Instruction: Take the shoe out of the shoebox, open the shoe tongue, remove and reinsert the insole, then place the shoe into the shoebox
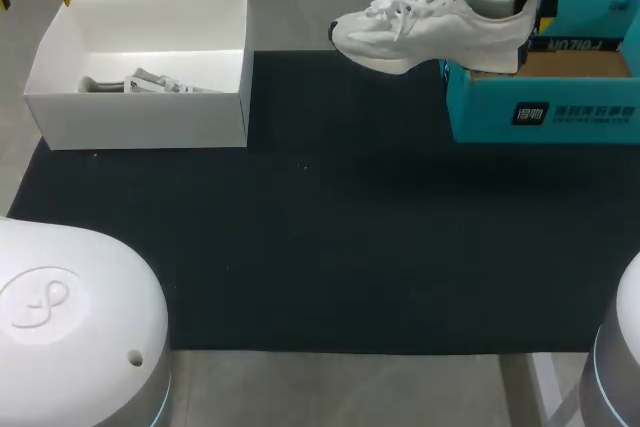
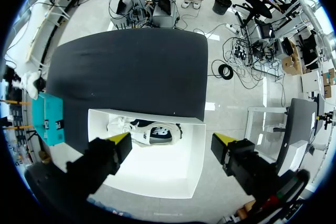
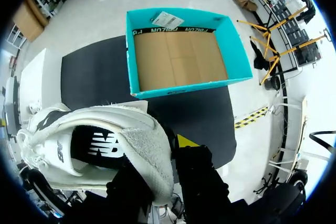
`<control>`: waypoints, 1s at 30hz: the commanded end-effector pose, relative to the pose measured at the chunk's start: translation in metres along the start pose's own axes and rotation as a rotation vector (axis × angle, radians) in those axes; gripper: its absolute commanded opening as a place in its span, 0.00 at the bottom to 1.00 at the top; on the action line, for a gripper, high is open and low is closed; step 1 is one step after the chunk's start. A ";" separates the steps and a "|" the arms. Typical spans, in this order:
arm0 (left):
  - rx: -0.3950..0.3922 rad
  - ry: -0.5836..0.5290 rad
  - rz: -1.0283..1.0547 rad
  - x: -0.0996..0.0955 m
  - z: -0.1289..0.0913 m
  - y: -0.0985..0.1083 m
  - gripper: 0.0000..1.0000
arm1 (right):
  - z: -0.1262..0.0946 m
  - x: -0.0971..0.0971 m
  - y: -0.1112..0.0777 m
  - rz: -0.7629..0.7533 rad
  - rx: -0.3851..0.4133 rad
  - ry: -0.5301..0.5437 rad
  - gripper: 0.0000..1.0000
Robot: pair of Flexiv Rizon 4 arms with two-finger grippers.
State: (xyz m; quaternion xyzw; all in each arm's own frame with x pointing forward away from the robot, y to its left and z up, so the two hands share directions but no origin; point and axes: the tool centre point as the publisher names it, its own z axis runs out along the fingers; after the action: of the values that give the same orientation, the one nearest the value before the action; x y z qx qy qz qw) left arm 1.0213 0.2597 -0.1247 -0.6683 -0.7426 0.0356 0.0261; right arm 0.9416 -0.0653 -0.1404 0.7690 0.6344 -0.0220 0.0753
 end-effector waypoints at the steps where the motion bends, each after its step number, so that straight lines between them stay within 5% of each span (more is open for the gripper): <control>1: -0.001 0.002 0.001 0.000 0.000 0.000 1.00 | 0.004 0.017 -0.022 -0.023 -0.054 -0.025 0.00; 12: -0.001 0.002 0.001 0.000 0.000 0.000 1.00 | 0.015 0.037 -0.051 -0.054 0.078 -0.081 0.00; 30: -0.001 0.002 0.001 0.000 0.000 0.000 1.00 | 0.015 0.037 -0.051 -0.054 0.078 -0.081 0.00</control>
State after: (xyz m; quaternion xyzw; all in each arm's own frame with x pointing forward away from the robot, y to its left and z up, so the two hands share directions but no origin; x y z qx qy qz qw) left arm 1.0213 0.2596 -0.1247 -0.6683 -0.7426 0.0355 0.0261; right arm 0.8993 -0.0219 -0.1656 0.7525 0.6497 -0.0810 0.0712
